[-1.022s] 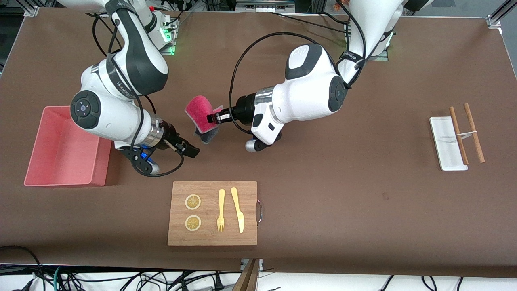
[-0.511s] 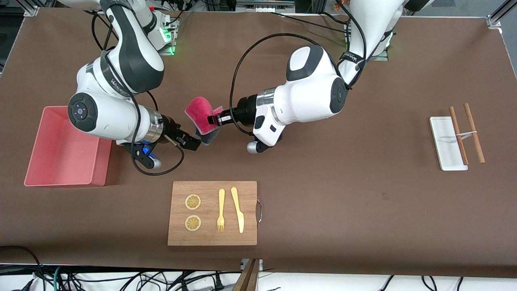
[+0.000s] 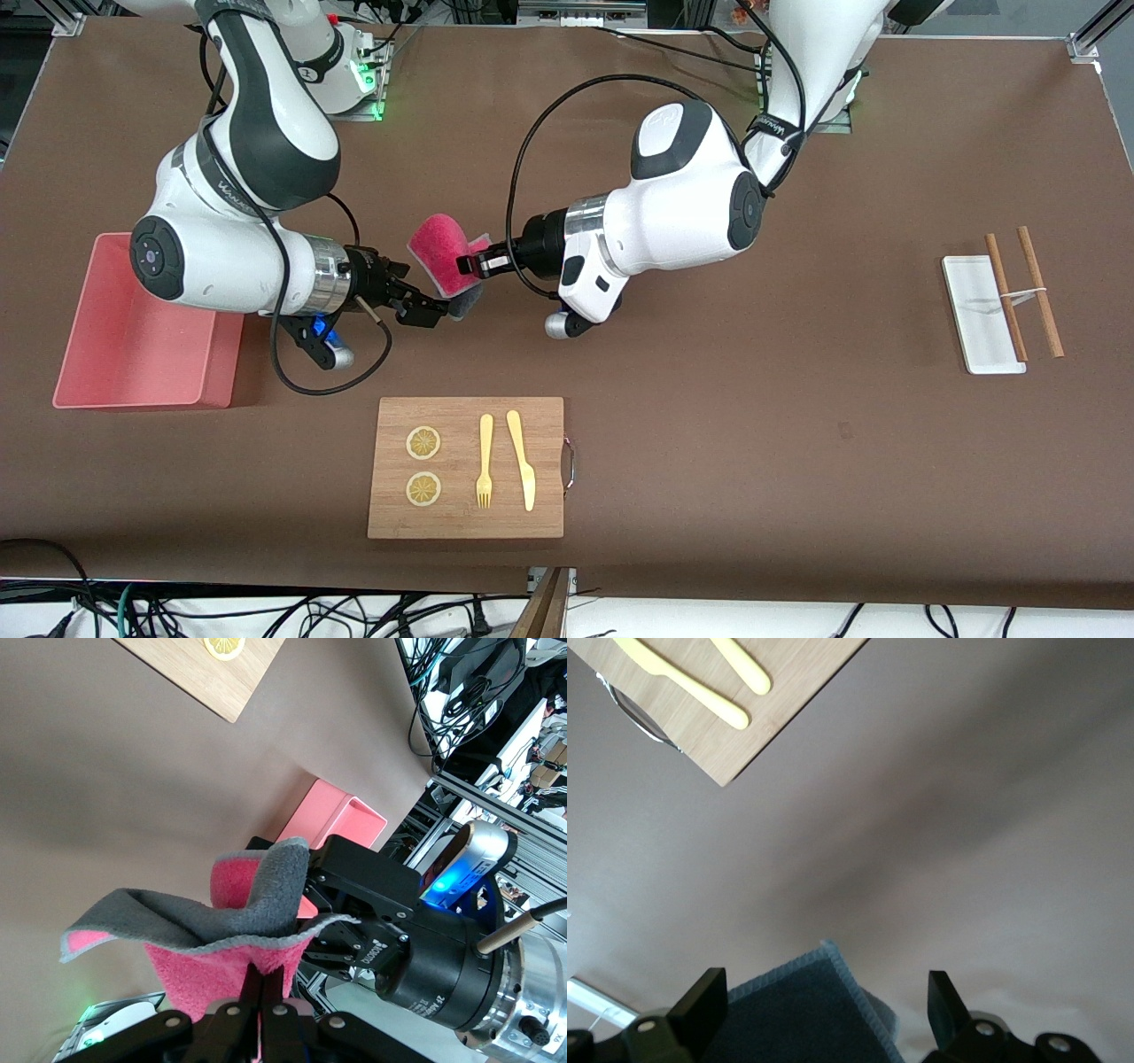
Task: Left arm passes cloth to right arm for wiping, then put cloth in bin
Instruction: 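Bring the right gripper up to the cloth held by the left gripper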
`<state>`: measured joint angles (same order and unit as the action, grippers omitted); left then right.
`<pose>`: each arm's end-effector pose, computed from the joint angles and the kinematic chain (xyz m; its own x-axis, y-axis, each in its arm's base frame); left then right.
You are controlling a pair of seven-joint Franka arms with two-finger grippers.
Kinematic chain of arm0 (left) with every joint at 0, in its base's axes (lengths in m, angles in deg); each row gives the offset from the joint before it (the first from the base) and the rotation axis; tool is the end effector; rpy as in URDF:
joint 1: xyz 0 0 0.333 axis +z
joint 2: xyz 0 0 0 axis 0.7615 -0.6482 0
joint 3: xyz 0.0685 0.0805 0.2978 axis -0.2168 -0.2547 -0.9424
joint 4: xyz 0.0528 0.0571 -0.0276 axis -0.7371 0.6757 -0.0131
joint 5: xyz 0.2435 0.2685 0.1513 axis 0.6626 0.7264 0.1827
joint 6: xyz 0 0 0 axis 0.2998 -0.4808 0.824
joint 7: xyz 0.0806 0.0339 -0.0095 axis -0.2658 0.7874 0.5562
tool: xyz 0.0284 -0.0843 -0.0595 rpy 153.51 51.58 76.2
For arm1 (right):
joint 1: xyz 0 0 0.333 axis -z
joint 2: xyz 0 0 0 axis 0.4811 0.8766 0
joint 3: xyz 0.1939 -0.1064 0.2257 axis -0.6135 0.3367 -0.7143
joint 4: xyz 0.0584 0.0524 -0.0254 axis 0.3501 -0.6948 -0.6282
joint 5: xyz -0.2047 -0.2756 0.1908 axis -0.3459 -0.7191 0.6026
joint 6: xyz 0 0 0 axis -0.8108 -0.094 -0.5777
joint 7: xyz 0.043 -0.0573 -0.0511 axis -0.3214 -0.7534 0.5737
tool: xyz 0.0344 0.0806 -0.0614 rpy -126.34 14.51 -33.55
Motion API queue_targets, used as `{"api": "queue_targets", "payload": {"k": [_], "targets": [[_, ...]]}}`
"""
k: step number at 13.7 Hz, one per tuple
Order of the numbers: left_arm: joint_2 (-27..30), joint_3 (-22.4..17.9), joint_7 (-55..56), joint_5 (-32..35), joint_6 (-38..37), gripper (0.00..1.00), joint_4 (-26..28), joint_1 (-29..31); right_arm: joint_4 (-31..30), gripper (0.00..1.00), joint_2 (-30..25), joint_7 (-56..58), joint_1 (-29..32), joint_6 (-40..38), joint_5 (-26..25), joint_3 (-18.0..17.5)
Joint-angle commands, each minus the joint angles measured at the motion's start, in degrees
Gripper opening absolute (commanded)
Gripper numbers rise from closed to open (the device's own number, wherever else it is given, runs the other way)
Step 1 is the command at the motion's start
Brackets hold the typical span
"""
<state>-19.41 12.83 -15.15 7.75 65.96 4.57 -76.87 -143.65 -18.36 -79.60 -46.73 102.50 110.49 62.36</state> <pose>0.6027 -0.4923 0.4797 0.8101 0.2587 -0.5261 0.5799 -0.4854 0.6543 0.6283 0.2653 0.4403 0.7070 -0.5331 -0.4647 -0.6615 -0.7310 -0.1678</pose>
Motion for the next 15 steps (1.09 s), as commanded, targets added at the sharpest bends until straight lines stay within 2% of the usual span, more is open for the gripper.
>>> {"api": "queue_targets", "payload": {"k": [1,4,5,7,8,9,10,11,13,15], "targets": [[-1.0,-0.2,0.0,-1.7,0.0,0.00,-1.9,-0.3,-0.2,1.00,0.0,-1.0,0.2,-0.8,2.1,-0.3],[-1.0,-0.2,0.0,-1.7,0.0,0.00,-1.9,-0.2,-0.5,0.99,0.5,-4.2,0.0,-1.0,3.6,-0.3],[-1.0,-0.2,0.0,-1.7,0.0,0.00,-1.9,-0.2,-0.5,0.94,0.8,-5.0,-0.1,-1.0,3.6,-0.4],[-1.0,-0.2,0.0,-1.7,0.0,0.00,-1.9,-0.2,-0.6,0.55,1.3,-5.4,-0.1,-1.1,4.2,-0.4],[-1.0,-0.2,0.0,-1.7,0.0,0.00,-1.9,-0.2,-0.6,0.40,1.6,-6.3,-0.1,-1.1,5.5,-0.4],[-1.0,-0.2,0.0,-1.7,0.0,0.00,-1.9,-0.2,-0.6,0.30,1.7,-7.7,-0.1,-1.1,7.1,-0.4],[-1.0,-0.2,0.0,-1.7,-0.1,0.00,-1.9,-0.2,-0.6,0.26,1.7,-8.5,-0.1,-1.1,8.0,-0.4],[-1.0,-0.2,0.0,-1.7,-0.1,0.00,-1.9,-0.1,-0.6,0.13,1.7,-8.5,-0.1,-1.1,8.1,-0.4],[-1.0,-0.2,0.0,-1.7,-0.1,0.00,-1.9,-0.2,-0.6,0.00,1.7,-8.5,-0.1,-1.2,8.2,-0.4],[-1.0,-0.2,0.0,-1.7,-0.1,0.00,-1.9,-0.1,-0.6,0.00,1.7,-8.6,-0.1,-1.7,8.2,-0.5]]}}
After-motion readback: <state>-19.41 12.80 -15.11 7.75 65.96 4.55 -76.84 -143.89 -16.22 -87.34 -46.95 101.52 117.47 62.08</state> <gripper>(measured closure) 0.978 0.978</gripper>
